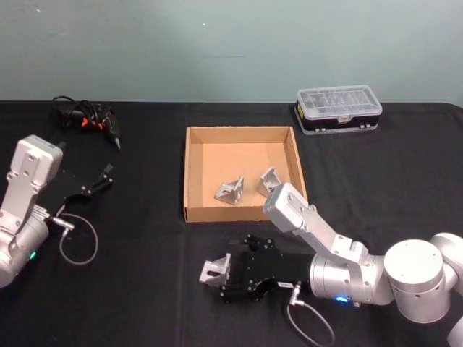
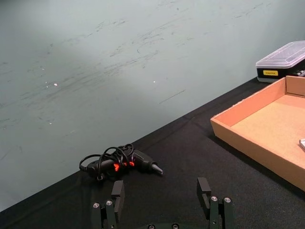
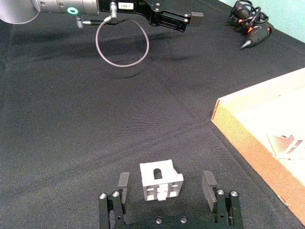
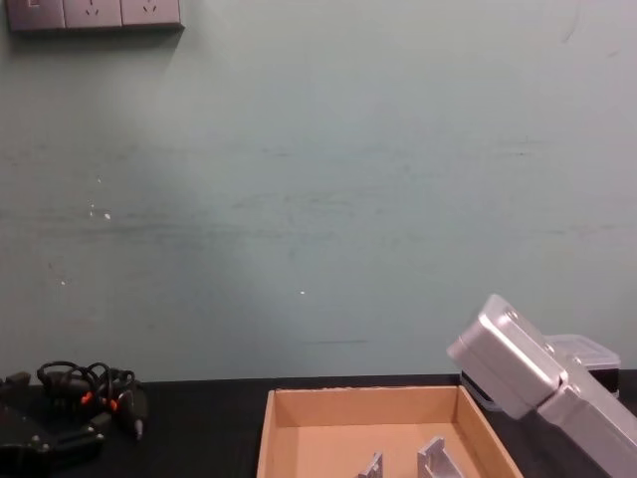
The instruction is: Use one hand to pick up the angle iron from the table and place it into the box.
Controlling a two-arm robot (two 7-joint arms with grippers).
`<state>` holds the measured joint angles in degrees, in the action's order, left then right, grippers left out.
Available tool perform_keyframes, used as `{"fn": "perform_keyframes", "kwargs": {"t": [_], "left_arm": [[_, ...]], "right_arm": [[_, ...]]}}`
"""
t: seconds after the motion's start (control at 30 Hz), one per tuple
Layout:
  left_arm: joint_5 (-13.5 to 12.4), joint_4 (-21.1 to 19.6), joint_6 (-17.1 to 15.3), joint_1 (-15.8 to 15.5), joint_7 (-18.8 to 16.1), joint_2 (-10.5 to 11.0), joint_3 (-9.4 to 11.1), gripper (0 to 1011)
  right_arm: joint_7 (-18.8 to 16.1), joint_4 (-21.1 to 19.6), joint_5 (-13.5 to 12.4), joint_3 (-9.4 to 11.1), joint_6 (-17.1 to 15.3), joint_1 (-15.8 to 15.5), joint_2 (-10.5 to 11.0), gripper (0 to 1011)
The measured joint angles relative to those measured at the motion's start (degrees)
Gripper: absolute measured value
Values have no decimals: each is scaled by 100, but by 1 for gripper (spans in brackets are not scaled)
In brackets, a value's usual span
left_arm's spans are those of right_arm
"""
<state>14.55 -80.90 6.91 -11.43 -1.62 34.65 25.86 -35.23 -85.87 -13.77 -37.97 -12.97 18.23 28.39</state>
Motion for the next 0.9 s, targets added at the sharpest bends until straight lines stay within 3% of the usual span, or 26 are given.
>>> {"fn": "perform_keyframes", "kwargs": {"t": [0.37, 0.6, 0.9], "left_arm": [[0, 0, 0, 0, 0, 0, 0, 1000], [0, 0, 0, 0, 0, 0, 0, 1000], [0, 0, 0, 0, 0, 0, 0, 1000]], "right_arm": [[2, 31, 0, -11, 10, -11, -30, 731], [9, 17, 0, -6, 10, -32, -28, 472], [42, -61, -28, 41, 14, -83, -2, 470]]}}
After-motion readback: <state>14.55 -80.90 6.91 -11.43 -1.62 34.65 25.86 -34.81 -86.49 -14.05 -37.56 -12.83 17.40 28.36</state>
